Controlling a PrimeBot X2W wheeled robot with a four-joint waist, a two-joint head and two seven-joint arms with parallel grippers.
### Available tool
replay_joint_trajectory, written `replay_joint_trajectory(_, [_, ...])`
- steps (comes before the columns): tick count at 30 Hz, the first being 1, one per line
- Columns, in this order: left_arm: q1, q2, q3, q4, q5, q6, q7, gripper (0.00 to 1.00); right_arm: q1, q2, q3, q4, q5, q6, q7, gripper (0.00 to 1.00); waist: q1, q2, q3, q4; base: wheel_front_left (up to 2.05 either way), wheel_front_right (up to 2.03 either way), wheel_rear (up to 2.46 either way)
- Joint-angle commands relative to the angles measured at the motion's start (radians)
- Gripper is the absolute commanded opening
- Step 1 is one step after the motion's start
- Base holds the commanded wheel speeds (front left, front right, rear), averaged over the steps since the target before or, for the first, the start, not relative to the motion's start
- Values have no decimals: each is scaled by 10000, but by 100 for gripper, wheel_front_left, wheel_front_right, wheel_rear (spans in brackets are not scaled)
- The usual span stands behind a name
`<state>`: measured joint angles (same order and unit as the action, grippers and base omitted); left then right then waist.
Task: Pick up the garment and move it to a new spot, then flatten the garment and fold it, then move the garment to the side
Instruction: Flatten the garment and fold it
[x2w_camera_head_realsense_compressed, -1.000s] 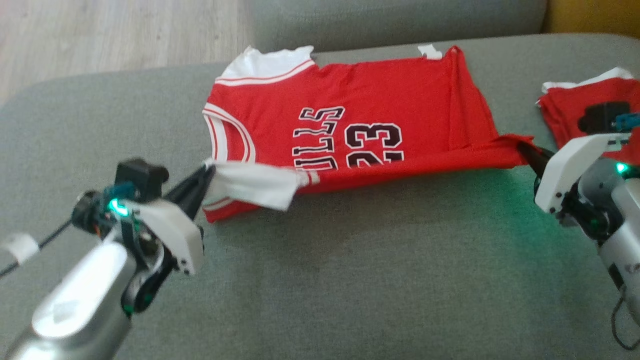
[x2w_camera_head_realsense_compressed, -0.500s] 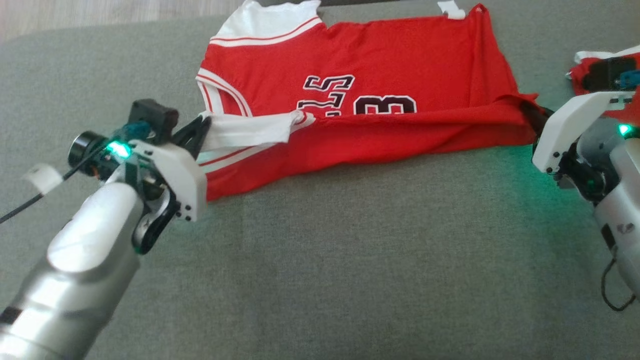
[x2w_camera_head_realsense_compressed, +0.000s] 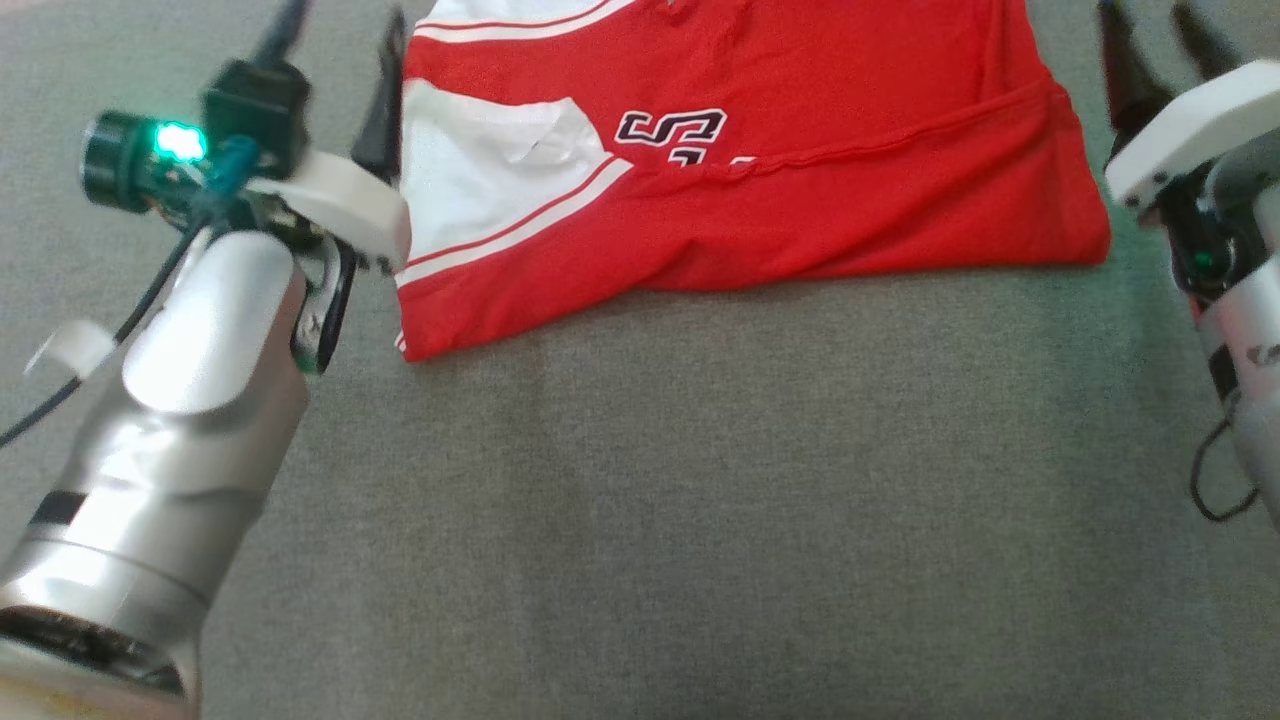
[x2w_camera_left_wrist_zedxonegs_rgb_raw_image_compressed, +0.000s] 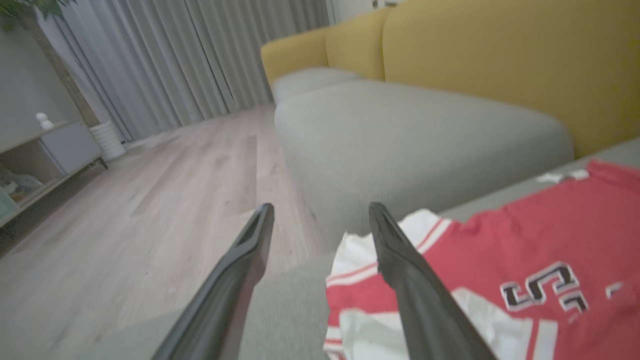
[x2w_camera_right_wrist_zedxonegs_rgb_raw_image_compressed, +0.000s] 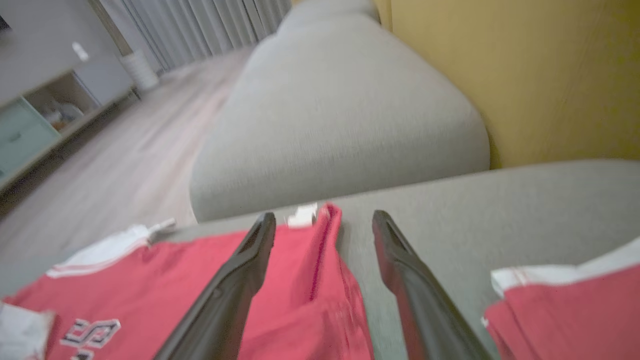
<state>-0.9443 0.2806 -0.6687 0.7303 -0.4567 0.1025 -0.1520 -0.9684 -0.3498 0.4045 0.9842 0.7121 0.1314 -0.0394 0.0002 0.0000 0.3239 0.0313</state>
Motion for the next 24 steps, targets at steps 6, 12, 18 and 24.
replay_joint_trajectory(6, [79,-311,1865,-411,-865,654,-1075,100,-23,488,-1110,-13,320,-7,-2009,100,-2,0,-551,62,0,0,0])
replay_joint_trajectory(12, [1973,-765,2992,-2592,-1,950,-1094,100,1252,811,-1982,-1514,-497,-7,-2216,100,-2,0,-1221,178,0,0,0])
replay_joint_trajectory(18, [4311,-1473,3529,-3895,1022,913,-1096,100,4123,1786,-3544,-3955,-2688,-7,-2221,100,-2,0,-1729,317,0,0,0])
replay_joint_trajectory(24, [5918,-1794,4025,-4334,1667,588,-1097,100,6400,2786,-4447,-5645,-4295,-7,-2222,100,-2,0,-1999,243,0,0,0])
